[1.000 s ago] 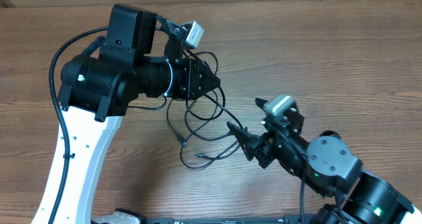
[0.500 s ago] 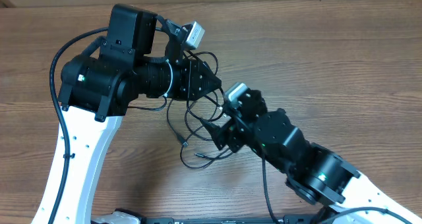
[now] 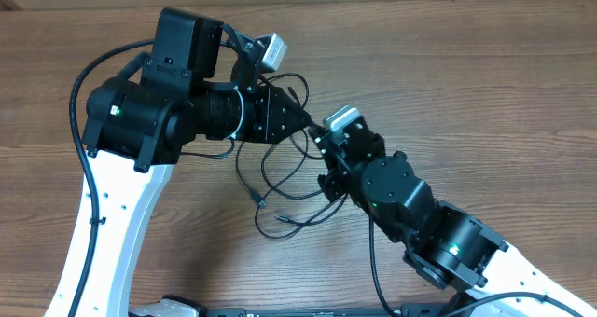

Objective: Untangle cables

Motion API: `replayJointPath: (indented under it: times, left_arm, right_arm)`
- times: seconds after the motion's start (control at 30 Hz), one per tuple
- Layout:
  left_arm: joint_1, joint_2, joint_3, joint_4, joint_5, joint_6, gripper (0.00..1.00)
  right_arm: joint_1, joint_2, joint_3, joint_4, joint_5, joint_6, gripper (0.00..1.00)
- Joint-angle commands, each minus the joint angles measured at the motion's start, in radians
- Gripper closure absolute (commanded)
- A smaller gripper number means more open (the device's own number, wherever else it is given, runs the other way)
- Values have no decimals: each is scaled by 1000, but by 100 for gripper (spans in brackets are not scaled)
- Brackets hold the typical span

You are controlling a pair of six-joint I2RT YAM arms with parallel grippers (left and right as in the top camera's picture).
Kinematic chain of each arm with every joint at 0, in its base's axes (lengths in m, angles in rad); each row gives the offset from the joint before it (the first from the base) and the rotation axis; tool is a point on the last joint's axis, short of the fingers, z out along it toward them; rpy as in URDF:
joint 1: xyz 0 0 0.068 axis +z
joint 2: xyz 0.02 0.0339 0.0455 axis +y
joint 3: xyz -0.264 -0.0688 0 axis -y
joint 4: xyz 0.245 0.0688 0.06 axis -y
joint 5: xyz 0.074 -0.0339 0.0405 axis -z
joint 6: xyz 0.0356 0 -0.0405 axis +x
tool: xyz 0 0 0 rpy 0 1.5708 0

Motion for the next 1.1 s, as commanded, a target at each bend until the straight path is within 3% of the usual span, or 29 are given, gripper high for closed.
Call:
replayJointPath:
  times: [0.0,0.03,0.07,0.3,0.5,0.6,0.77,0.9,0.97,1.07]
  left_arm:
    - [4,-2,-1,-18,-172,21,46]
    - [4,-2,-1,-27,-226,21,16]
    - [4,-2,-1,-33,-248,21,0]
    - [4,9,-2,-83,-325,21,0]
    - [4,29,-2,-98,-325,21,0]
    - [4,34,-2,-100,-325,21,0]
    - [4,38,-2,-99,-326,21,0]
    - [4,38,-2,-99,-329,21,0]
    - [4,38,-2,-98,-329,21,0]
    - [4,38,-2,-100,-328,21,0]
  right_arm:
    - [-16,-64,88,-4,156,-60,96]
    - [-29,-79,106,-17,194,-85,96]
    - [-37,-88,115,-25,214,-99,96]
    - [-238,-171,172,43,484,-297,96]
    - [-511,-227,248,370,490,-333,96]
    - [-615,-227,295,446,409,-394,96]
    - [-738,-216,304,340,166,-603,96]
    - [-755,-180,304,9,46,-641,96]
    - [-760,-166,284,-58,-106,-707,96]
    - [-748,-132,283,-31,-228,-520,96]
